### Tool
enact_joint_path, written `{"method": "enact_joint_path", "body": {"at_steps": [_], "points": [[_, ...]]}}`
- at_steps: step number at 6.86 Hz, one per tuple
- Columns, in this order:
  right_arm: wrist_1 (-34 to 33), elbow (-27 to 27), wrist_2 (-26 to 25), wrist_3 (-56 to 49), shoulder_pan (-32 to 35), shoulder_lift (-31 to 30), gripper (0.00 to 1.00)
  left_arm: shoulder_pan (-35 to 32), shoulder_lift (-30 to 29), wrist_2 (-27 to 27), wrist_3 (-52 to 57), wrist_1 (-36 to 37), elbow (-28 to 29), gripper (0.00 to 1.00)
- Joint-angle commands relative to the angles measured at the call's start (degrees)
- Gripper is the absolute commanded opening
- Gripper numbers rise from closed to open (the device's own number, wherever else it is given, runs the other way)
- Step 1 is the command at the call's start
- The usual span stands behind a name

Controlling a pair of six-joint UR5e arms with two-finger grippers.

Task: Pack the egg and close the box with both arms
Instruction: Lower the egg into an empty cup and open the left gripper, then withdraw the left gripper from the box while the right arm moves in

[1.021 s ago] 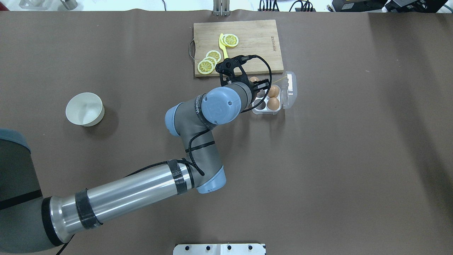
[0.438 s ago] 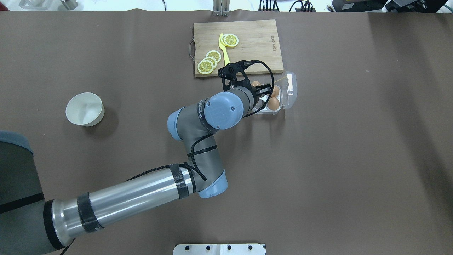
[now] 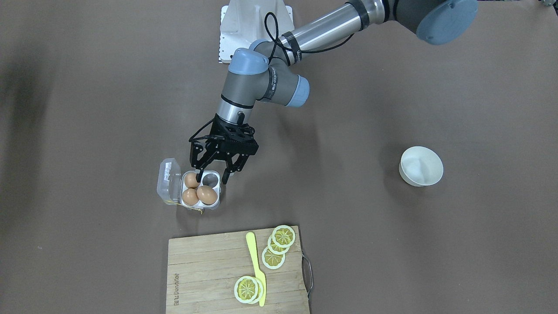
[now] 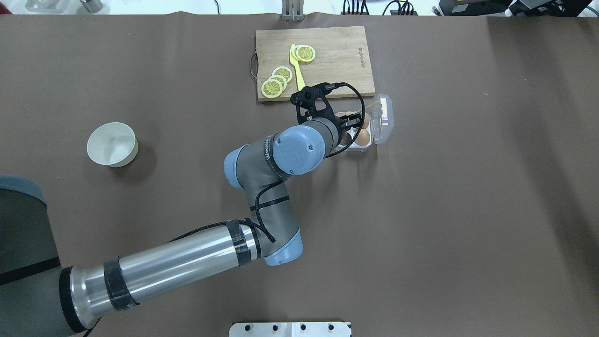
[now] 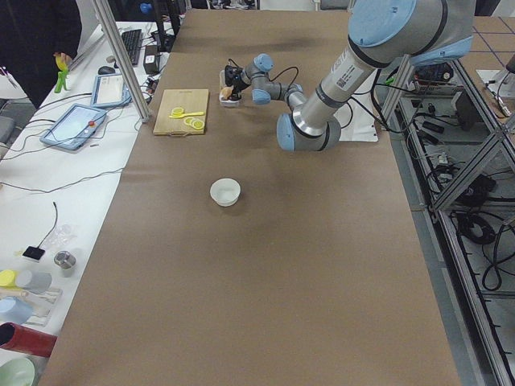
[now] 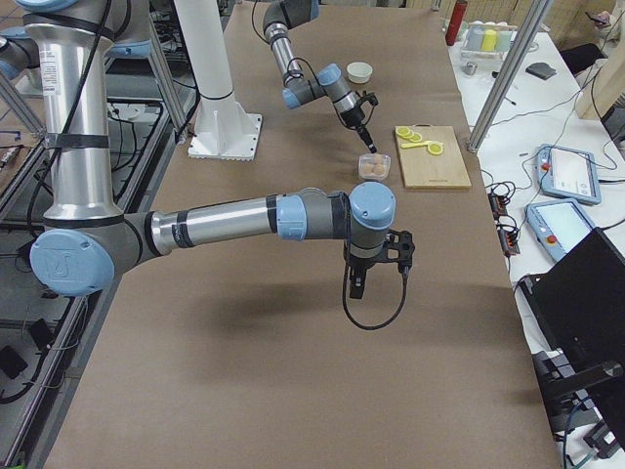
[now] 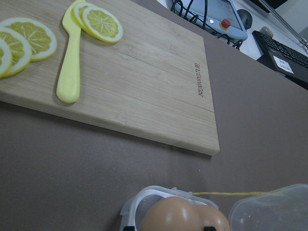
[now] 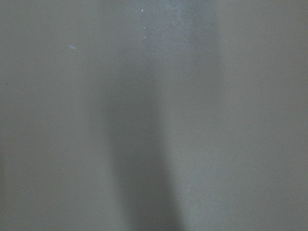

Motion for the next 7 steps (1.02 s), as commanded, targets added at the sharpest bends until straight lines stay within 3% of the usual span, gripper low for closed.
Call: {"method": "enact_joint_path", "body": {"at_steps": [1,4,5,6,7], "points": [[-0.1,0.2,0.1,0.7,0.0,0.6,1.0,0.0,-0.2,0.0,0.0,0.1,-0.7,0.97],[4.3,0.3,3.4,2.6,-3.7,0.9,1.0,-4.8,3.3,-3.1,0.3,7.9,-7.6,0.97],[4.2,0.1,3.4,6.0,-5.5,3.4,1.0,-9.4,5.4,-13.6,0.4,14.0,-11.7,0.97],[4.3,0.2,3.4,11.2,-8.1,5.6,1.0,-12.3,11.0,-19.2,2.7,16.5,-19.0,0.97],[4.2,-0.1,3.4,13.3,-10.4,7.2,0.96,-13.2,17.7,-20.0,7.1,18.7,-28.2,0.97]]}}
